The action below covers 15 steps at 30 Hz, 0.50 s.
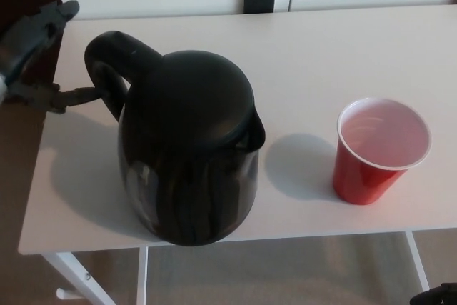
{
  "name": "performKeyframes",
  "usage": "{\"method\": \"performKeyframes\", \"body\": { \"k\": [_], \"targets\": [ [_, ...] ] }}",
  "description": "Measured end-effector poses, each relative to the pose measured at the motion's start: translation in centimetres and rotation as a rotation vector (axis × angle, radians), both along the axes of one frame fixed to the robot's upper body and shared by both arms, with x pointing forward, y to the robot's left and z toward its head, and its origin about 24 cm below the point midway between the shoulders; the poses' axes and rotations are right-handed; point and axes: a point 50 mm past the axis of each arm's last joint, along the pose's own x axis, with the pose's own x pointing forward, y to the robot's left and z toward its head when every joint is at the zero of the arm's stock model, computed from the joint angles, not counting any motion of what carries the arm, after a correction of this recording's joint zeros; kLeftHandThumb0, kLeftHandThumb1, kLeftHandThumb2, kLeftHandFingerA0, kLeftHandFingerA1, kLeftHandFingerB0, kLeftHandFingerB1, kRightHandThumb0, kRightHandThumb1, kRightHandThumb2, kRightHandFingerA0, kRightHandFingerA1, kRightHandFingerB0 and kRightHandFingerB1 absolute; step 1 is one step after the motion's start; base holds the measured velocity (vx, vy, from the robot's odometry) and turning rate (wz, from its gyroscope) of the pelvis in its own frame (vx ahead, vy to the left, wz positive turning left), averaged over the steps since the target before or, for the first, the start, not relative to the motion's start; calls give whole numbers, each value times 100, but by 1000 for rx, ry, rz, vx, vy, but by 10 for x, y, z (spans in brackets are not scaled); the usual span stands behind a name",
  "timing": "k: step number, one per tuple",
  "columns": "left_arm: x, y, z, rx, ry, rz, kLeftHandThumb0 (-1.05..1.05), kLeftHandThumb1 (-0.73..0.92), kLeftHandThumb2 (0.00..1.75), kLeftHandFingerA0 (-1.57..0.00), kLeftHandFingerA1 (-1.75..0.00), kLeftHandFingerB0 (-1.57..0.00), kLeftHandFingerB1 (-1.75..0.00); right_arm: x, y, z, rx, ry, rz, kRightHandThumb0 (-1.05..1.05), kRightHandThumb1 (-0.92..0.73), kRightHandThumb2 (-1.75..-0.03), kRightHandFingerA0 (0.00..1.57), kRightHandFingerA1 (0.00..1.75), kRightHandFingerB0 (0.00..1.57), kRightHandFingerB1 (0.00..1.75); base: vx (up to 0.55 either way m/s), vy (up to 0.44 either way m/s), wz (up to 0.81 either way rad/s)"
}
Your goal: The robot walk towards a table in front and uses its left hand to pick up the pot from the base and pour water to the cup on the right hand side
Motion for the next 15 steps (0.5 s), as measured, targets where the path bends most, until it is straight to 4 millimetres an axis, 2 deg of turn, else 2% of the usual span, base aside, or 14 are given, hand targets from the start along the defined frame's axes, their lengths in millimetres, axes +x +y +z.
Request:
{"method": "performKeyframes", "body": {
  "k": [2, 3, 4, 5, 9, 10, 11, 13, 14, 15],
  "targets": [
    [-2, 4, 0, -25, 29, -16, -85, 48, 57, 0, 0, 0, 0, 0, 0, 0, 0, 0, 0, -64, -33, -70, 92, 71, 72, 68, 0, 0, 0],
    [-3, 5, -1, -33, 43, -22, -85, 47, 57, 0, 0, 0, 0, 0, 0, 0, 0, 0, 0, -68, -26, -91, 88, 77, 68, 73, 0, 0, 0],
    [-4, 7, -1, -40, 56, -28, -85, 47, 57, 0, 0, 0, 0, 0, 0, 0, 1, 0, 0, -68, -26, -91, 88, 77, 68, 73, 0, 0, 0],
    [-5, 10, -1, -45, 69, -34, -81, 47, 56, 0, 0, 0, 0, 0, 0, 0, 1, 0, -1, -64, -32, -71, 95, 73, 72, 69, 0, 0, 0],
    [-11, 23, -4, -74, 136, -47, -82, 45, 57, 0, 0, 0, 0, 0, 0, 0, 2, 1, -4, -64, -33, -70, 95, 73, 72, 69, 0, 0, 0],
    [-14, 28, -6, -87, 152, -45, -75, 43, 54, 0, 0, 0, 0, -1, 0, 0, 2, 1, -5, -72, -25, -89, 90, 77, 67, 71, 0, 0, 0],
    [-15, 30, -6, -94, 158, -43, -61, 38, 75, 0, -2, 0, 0, -1, 0, 0, 2, 1, -5, -71, -25, -89, 90, 77, 66, 71, 0, 0, 0],
    [-28, 48, -14, -152, 186, -14, -58, 37, 73, 0, -7, 0, -2, -1, -1, 0, 1, 2, -7, -72, -26, -90, 88, 78, 67, 72, 0, 0, 0],
    [-36, 56, -20, -183, 191, 8, -54, 35, 72, 0, -11, 0, -6, -2, -1, -1, 1, 4, -9, -66, -36, -67, 92, 73, 71, 68, 0, 0, 0],
    [-46, 66, -27, -219, 196, 37, -54, 35, 72, 0, -11, 0, -6, -2, -1, -1, 1, 5, -11, -66, -36, -67, 92, 73, 71, 68, 0, 0, 0]
  ]
}}
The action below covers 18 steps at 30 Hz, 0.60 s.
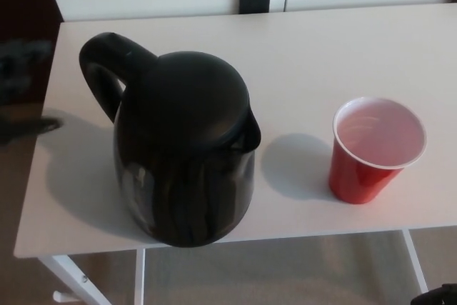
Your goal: The robot walk towards a table in front and uses its left hand to pick up the pot from the base and pour water to the cup on the right hand side
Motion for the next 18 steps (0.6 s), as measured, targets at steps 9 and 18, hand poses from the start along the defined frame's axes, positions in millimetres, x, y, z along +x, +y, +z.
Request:
{"method": "performKeyframes", "body": {
  "k": [9, 18],
  "targets": [
    [-93, 44, -74, -266, 11, 344, -41, 60, 67, -19, -36, -12, -32, -9, -3, -4, -5, 22, -33, -63, -35, -73, 86, 81, 63, 70, 0, 0, 0],
    [-170, 58, -149, -327, 166, 709, -42, 64, 70, -25, -37, -19, -35, -22, -6, -10, -8, 35, -101, -60, -35, -81, 69, 94, 57, 75, 0, 0, 0]
  ]
}}
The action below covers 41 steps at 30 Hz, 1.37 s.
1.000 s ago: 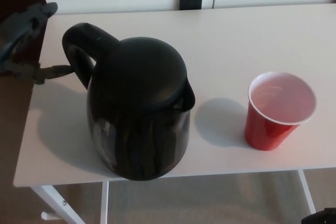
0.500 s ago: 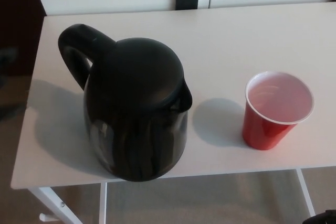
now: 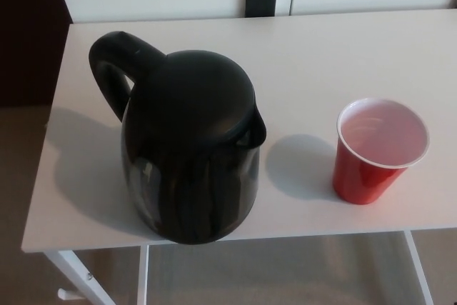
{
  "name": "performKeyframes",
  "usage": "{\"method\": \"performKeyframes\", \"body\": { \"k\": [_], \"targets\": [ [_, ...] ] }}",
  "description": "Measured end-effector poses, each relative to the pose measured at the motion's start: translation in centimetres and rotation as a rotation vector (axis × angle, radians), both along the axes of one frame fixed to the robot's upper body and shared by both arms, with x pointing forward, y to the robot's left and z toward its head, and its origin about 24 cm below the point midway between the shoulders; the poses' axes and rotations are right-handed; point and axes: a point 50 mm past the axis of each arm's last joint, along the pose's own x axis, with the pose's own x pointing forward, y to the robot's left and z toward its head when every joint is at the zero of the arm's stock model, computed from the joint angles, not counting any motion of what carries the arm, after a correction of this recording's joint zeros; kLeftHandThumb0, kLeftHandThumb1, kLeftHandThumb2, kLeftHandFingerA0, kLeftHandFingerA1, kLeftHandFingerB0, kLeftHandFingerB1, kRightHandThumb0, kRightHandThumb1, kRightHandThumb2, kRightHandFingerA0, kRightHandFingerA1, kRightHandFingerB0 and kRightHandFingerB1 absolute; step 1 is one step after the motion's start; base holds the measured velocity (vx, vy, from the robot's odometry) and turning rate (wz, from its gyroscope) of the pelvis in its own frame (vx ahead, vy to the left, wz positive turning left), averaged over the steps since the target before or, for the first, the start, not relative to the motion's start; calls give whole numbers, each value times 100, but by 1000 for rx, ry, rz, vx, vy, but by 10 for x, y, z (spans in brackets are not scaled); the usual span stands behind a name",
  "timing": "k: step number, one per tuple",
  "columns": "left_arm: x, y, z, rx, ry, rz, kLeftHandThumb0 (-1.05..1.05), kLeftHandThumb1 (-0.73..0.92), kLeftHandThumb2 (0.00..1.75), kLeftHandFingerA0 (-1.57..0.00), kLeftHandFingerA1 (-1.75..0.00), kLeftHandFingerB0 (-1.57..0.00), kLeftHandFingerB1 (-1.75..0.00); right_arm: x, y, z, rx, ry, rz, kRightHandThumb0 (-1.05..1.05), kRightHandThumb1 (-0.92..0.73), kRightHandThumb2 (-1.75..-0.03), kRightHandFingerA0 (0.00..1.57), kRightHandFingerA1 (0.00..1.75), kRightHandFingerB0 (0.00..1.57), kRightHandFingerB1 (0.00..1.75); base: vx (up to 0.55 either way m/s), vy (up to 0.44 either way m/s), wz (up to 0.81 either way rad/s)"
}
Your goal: The robot walk towards a table in front and uses its left hand to pick up the pot from the base and pour water to the cup on the right hand side
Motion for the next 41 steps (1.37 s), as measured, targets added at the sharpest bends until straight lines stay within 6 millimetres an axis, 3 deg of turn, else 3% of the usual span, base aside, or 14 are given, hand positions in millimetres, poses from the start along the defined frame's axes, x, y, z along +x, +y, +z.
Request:
{"method": "performKeyframes", "body": {
  "k": [6, 9, 10, 13, 14, 16, 17, 18, 22, 23, 35, 36, 39, 41],
  "targets": [
    [-29, -9, -41, -36, 154, 135, -41, 62, 71, -26, -39, -19, -36, -3, -3, 0, -10, -10, -40, -62, -26, -92, 70, 91, 56, 75, 0, 0, 0],
    [-34, -14, -50, -33, 198, 150, -37, 66, 59, -44, -39, -21, -30, -3, -4, 0, -13, -13, -55, -62, -35, -81, 66, 93, 54, 73, 0, 0, 0],
    [-37, -19, -58, -20, 237, 148, -45, 57, 71, -28, -41, -19, -37, -4, -4, -1, -16, -15, -66, -63, -35, -80, 67, 93, 55, 73, 0, 0, 0],
    [-39, -32, -69, 29, 310, 79, -45, 57, 71, -28, -41, -19, -37, -6, -5, -1, -23, -15, -78, -63, -35, -80, 67, 93, 55, 73, 0, 0, 0],
    [-39, -36, -73, 54, 333, 43, -40, 64, 67, -13, -33, -14, -31, -6, -6, -1, -27, -15, -82, -61, -35, -79, 70, 93, 56, 73, 0, 0, 0],
    [-38, -43, -77, 96, 361, -20, -40, 64, 67, -13, -33, -14, -31, -7, -6, -1, -29, -16, -90, -61, -35, -79, 70, 93, 56, 73, 0, 0, 0],
    [-37, -47, -79, 117, 371, -58, -40, 64, 67, -13, -33, -14, -31, -7, -6, -1, -29, -16, -94, -61, -35, -79, 70, 93, 56, 73, 0, 0, 0],
    [-36, -50, -80, 134, 378, -90, -23, 56, 102, -7, -51, -7, -49, -7, -6, -1, -29, -18, -98, -60, -36, -78, 69, 90, 56, 71, 0, 0, 0],
    [-31, -60, -84, 215, 392, -204, -24, 54, 102, -9, -52, -8, -50, -2, -6, 0, -28, -29, -106, -61, -34, -79, 70, 92, 57, 74, 0, 0, 0],
    [-30, -63, -85, 243, 398, -240, -47, 62, 72, -17, -38, -16, -35, -1, -6, 1, -27, -35, -108, -62, -35, -77, 68, 92, 59, 74, 0, 0, 0],
    [-26, -61, -82, 390, 394, -384, -47, 63, 72, -17, -37, -16, -35, 12, -5, 6, -22, -68, -107, -63, -34, -79, 74, 93, 60, 77, 0, 0, 0],
    [-26, -60, -81, 398, 396, -385, -46, 63, 71, -17, -37, -16, -35, 12, -5, 6, -21, -68, -106, -63, -26, -91, 75, 90, 61, 78, 0, 0, 0],
    [-25, -58, -80, 405, 391, -384, -45, 64, 71, -17, -37, -16, -35, 13, -5, 6, -20, -68, -106, -62, -33, -79, 74, 91, 61, 77, 0, 0, 0],
    [-25, -58, -80, 404, 388, -383, -46, 63, 71, -17, -37, -16, -35, 13, -4, 6, -20, -68, -106, -64, -26, -92, 76, 88, 61, 78, 0, 0, 0]
  ]
}}
